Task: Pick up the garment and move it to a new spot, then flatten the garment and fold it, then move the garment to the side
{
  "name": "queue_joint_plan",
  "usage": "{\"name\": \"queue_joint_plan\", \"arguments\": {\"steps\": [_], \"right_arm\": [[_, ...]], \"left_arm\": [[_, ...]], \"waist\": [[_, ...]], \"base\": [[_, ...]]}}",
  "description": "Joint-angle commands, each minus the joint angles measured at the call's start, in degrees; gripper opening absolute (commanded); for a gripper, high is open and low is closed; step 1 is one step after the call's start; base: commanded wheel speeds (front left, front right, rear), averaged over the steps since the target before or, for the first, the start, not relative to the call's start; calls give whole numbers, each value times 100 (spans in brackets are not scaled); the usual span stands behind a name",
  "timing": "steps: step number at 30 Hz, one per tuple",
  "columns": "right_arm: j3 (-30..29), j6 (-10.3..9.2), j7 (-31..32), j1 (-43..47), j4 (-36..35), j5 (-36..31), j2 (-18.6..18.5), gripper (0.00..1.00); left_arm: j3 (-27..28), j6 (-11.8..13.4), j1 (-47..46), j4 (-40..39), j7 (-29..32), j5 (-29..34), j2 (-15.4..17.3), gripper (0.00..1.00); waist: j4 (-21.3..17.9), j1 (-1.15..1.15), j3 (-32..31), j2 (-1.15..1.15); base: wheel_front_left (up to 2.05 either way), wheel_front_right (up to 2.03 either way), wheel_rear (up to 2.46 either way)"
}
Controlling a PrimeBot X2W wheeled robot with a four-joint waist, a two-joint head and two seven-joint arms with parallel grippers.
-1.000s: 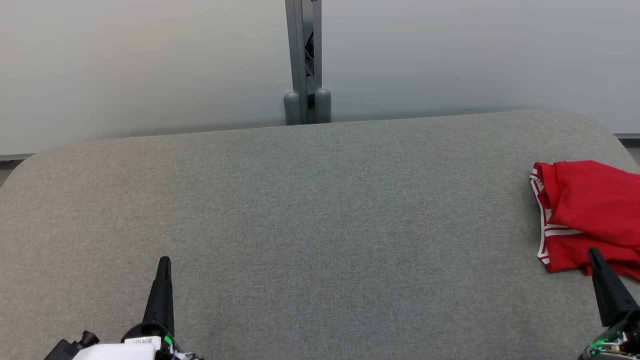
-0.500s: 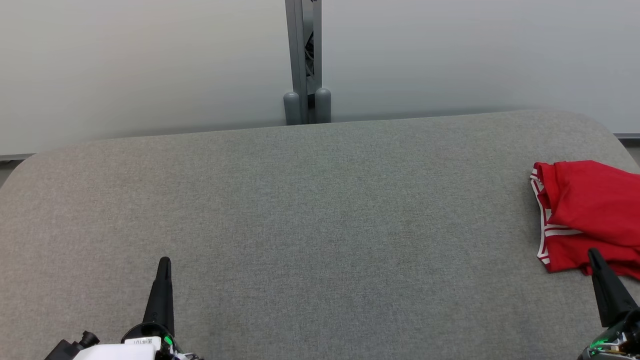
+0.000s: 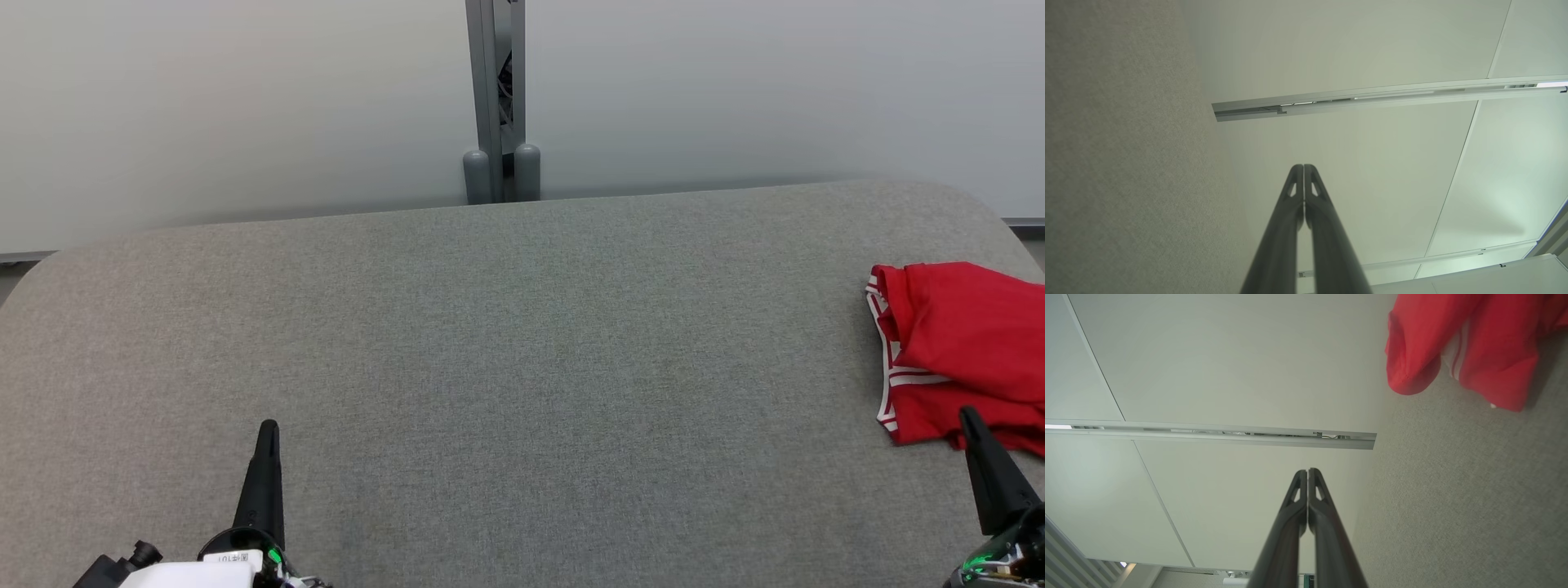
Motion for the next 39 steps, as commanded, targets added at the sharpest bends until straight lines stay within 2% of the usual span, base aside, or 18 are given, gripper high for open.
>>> {"name": "queue_joint_plan", "arguments": {"steps": [1, 39], "right_arm": [[-37, 0, 23, -39, 8, -33, -18, 0], [-95, 0, 86, -66, 12, -88, 40, 0]], "left_arm": [[26, -23, 8, -4, 22, 16, 11, 0], [32, -23, 8, -4, 19, 21, 5, 0]], "waist": [[0, 0, 0, 0], [0, 0, 0, 0]], "base": [[0, 0, 0], [0, 0, 0]]}}
